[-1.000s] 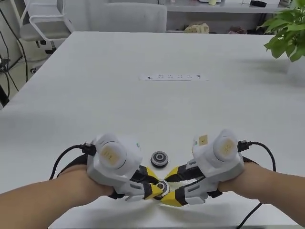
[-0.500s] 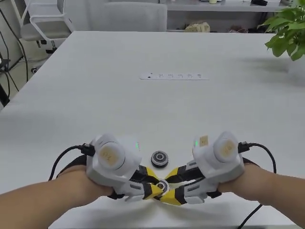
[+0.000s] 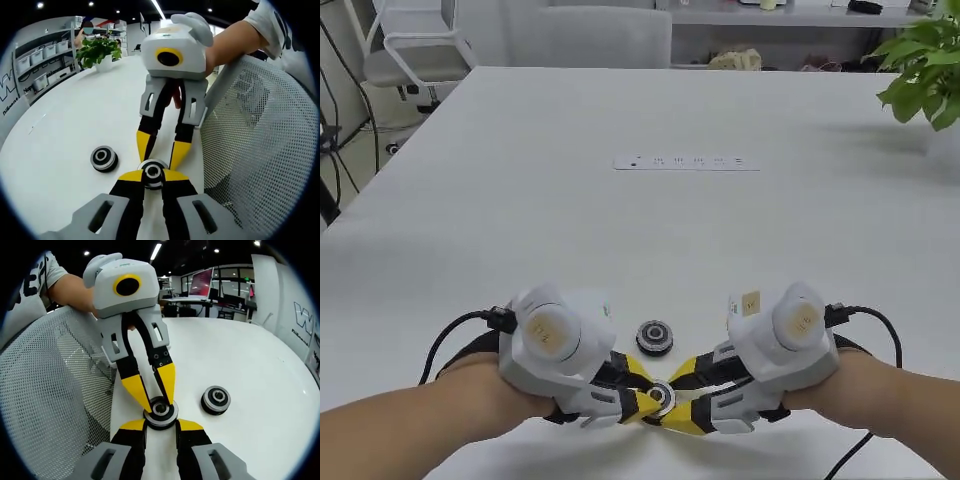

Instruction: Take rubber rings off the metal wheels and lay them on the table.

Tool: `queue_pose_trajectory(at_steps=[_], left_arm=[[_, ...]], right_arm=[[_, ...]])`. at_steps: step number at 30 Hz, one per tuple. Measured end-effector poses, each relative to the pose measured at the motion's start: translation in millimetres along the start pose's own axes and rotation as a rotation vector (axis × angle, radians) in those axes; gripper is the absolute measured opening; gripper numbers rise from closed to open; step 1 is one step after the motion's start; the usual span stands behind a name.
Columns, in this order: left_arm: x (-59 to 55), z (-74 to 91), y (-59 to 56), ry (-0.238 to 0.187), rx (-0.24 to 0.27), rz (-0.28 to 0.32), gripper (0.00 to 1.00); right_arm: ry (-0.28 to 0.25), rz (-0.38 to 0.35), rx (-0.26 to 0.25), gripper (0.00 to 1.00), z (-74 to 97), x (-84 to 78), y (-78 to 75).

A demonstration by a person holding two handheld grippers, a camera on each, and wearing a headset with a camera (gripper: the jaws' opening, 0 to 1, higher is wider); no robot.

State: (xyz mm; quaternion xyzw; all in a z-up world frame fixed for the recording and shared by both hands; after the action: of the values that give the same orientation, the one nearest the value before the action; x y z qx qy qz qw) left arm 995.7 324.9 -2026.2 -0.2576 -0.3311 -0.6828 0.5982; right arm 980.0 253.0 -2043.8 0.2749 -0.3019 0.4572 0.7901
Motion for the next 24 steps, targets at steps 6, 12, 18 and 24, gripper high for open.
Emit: queue_pose_trajectory(at_steps=[6,12,18,24], left_arm=[[-0.5,-0.1,0.3,-0.003,0.0,0.003,0.08],[-0.7,-0.2,0.4,-0.004,0.001,0.008,0.08],[-0.8,-0.3,0.4,-0.005,0.002,0.012,0.08],[-0.7,-0.3,0.4,-0.005,0.003,0.014,0.08]], right_arm=[[0.001,-0.011,-0.002,0.15,2.5,-1.9,-0.1],[0.007,-0.015,-0.005,0.12,3.7,-3.1,-0.4],[0.016,-0.01,-0.011,0.11,3.8,-2.8,-0.4],[0.022,-0.026,-0.02,0.03,5.3,-4.5,-2.1]])
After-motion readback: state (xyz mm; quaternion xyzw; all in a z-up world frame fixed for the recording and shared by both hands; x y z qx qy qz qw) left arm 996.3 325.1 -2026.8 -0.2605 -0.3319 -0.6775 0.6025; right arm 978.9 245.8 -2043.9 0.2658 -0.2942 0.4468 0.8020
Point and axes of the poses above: the centre of the closed fingertips' face, and the gripper's own axes: z roughly backward along the fingers, y roughly to its left, x roughly out of its top, the point moved 5 cm from there along z, roughly backward along the fingers, and after that the axes turned 9 degrees about -z, right-handed, at the moved point
